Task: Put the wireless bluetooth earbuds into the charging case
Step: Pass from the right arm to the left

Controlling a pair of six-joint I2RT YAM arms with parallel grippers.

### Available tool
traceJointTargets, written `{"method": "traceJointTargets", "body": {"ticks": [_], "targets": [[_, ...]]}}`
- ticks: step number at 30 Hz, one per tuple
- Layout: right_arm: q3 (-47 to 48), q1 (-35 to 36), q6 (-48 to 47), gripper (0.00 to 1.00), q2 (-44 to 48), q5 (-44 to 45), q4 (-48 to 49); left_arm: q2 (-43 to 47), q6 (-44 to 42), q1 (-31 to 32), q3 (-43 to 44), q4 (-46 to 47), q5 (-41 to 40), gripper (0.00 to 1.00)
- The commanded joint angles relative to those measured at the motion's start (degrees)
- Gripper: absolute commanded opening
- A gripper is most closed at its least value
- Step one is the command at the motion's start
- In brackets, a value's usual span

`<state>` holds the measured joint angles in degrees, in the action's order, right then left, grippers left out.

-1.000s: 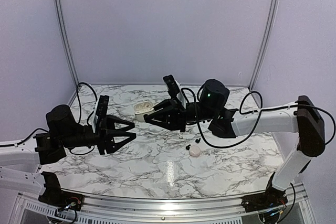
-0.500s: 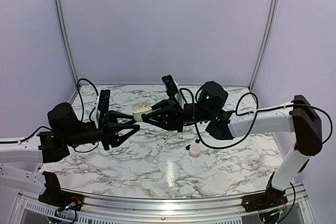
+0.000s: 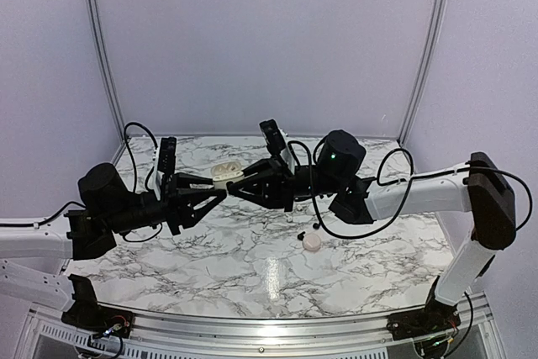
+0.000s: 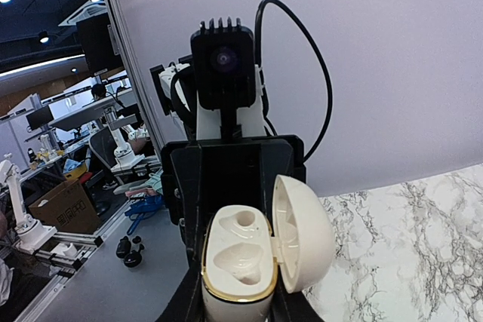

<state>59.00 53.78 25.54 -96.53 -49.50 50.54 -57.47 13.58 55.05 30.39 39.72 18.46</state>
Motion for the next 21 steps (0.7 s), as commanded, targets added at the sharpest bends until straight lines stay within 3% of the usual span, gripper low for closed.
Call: {"method": "traceJointTargets", "body": {"ticks": [1,15,21], "targets": [[0.9,0.5,0.1,0.0,-0.3,0.6,0.7,-0.9,1.2,0.4,1.3,4.5,-0.6,0.32],[0.4,0.5,-0.8,0.0,-0.1,0.8,-1.3,-1.3,2.2,0.6,-0.1,7.1,-0.8,0.15],[0.4,-0.2,0.7,0.19,-0.3,-0.4,-1.4,-0.6,2.8,0.6,-1.1,7.1,-1.1,0.08]]}}
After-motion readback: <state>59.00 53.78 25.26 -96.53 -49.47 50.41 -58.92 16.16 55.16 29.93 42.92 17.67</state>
